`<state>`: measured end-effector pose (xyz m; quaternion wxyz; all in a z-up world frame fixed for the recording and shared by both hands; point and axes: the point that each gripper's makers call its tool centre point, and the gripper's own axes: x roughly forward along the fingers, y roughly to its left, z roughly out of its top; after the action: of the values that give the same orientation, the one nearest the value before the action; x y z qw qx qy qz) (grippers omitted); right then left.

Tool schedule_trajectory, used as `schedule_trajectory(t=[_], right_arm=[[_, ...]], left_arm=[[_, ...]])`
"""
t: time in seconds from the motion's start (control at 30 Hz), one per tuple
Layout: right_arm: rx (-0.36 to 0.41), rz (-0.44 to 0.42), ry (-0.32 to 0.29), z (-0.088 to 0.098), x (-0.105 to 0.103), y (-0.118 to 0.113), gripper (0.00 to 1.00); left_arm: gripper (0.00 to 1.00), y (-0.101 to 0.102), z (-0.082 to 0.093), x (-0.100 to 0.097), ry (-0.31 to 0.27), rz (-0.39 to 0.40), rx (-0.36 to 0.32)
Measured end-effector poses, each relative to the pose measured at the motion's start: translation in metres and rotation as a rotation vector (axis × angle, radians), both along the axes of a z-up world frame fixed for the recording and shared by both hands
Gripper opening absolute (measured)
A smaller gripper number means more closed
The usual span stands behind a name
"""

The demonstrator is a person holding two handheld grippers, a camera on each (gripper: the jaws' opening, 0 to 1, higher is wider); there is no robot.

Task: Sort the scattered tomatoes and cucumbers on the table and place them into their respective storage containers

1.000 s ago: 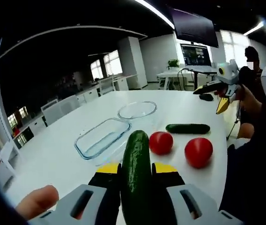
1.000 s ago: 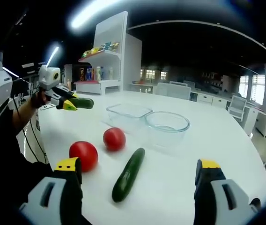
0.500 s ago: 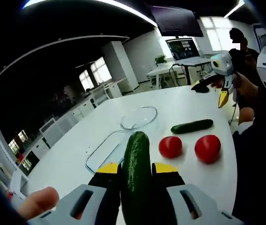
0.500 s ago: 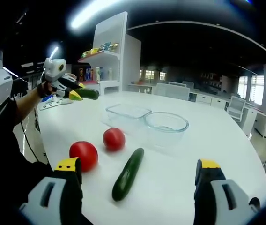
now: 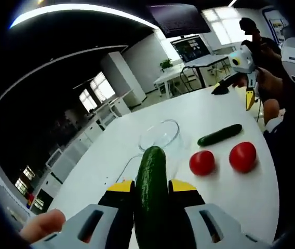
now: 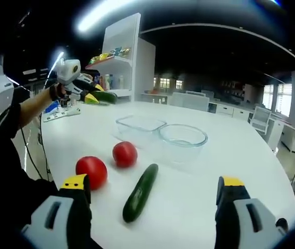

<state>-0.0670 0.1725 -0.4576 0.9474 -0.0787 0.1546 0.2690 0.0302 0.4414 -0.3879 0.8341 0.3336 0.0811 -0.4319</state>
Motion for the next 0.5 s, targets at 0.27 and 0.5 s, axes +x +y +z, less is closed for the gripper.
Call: schedule_trajectory(t=[0.27,0.5], right_arm=[[0.006,-0.010,0.005,-0.003,0.000,-0.003,0.96],[0.007,-0.016,0.002,-0.002,0.001,-0.006,0.96]], left_arm=[[0.25,-0.003,-0.002,0.020,-0.024,-0.023,0.026],[0.25,-0.011,0.001,0.042,-0.070,-0.060,0.034]])
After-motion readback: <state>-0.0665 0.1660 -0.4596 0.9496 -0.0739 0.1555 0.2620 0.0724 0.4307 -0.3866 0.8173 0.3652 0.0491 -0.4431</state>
